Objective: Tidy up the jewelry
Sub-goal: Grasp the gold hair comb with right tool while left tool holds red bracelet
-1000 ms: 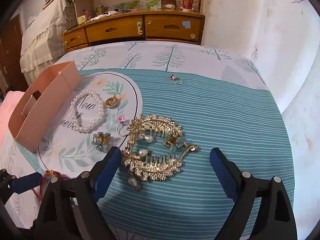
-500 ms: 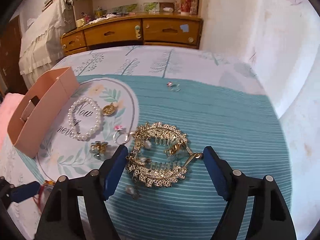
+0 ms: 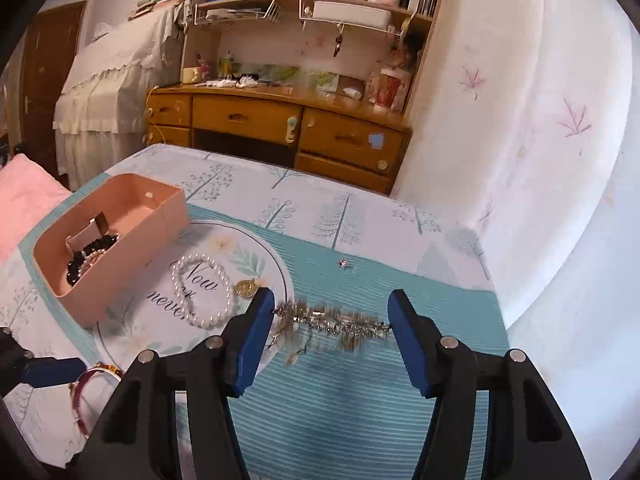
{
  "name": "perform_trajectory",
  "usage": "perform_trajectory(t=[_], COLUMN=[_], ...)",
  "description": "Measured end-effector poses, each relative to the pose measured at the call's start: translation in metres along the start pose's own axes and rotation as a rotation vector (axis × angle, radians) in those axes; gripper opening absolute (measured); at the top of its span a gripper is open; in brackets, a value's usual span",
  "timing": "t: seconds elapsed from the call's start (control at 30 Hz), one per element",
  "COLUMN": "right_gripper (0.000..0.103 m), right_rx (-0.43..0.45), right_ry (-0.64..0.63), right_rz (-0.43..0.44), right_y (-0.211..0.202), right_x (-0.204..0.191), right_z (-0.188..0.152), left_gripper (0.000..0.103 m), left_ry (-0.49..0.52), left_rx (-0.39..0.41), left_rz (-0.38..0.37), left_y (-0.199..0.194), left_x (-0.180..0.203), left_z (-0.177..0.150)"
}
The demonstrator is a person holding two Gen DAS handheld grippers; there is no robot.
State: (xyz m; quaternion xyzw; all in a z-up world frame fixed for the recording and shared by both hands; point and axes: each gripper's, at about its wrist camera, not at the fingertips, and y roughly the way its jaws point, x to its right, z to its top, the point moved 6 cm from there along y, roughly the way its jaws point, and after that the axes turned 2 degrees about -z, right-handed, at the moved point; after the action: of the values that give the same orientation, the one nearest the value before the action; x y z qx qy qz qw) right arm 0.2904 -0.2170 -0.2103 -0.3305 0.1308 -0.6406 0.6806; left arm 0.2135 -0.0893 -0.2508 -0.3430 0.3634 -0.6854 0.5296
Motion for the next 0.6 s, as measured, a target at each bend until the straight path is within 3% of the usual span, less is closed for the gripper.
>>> perform_trajectory(t=[0.07,0.33,0.4,0.43,0.47,0.6], right_gripper=[0.059,0.060,0.068,0.083,0.087,0.087], right_rx=[-0.066,-0.132,-0.171,-0.232,-0.272,-0.337], right_ry=[-0.010,0.102,0.100,0.076,0.056,0.035], right_rz=[0.043,0.062,0.069,0.078,0.080,0.109], right_y=[0.008,0.008,0.016,0.024,0.029,0.026], right_x=[-0.007,-0.004,-0.006,-0.010,-0.013,-0.020], right_z=[-0.006,-0.014,-0.019,-0.025,-0.032,-0.054], left_gripper=[0.056,0.056,0.056,0.056,0.056,0.056], left_ry=[0.004,-0.012,-0.016,-0.014,-0.008,0.022], left_rx=[0.004,0.001,-0.002,-0.003,-0.005,-0.011], left_rz=[0.004,0.016,0.008,0.007,0.007,0.017], left_y=[-0.003,-0.010,-0.010,-0.010,-0.010,-0.008], left_x=[-0.002,-0.019,-0.021,-0.020,-0.020,-0.019], left_z=[-0.001,-0.005,-0.006,-0.007,-0.007,-0.007])
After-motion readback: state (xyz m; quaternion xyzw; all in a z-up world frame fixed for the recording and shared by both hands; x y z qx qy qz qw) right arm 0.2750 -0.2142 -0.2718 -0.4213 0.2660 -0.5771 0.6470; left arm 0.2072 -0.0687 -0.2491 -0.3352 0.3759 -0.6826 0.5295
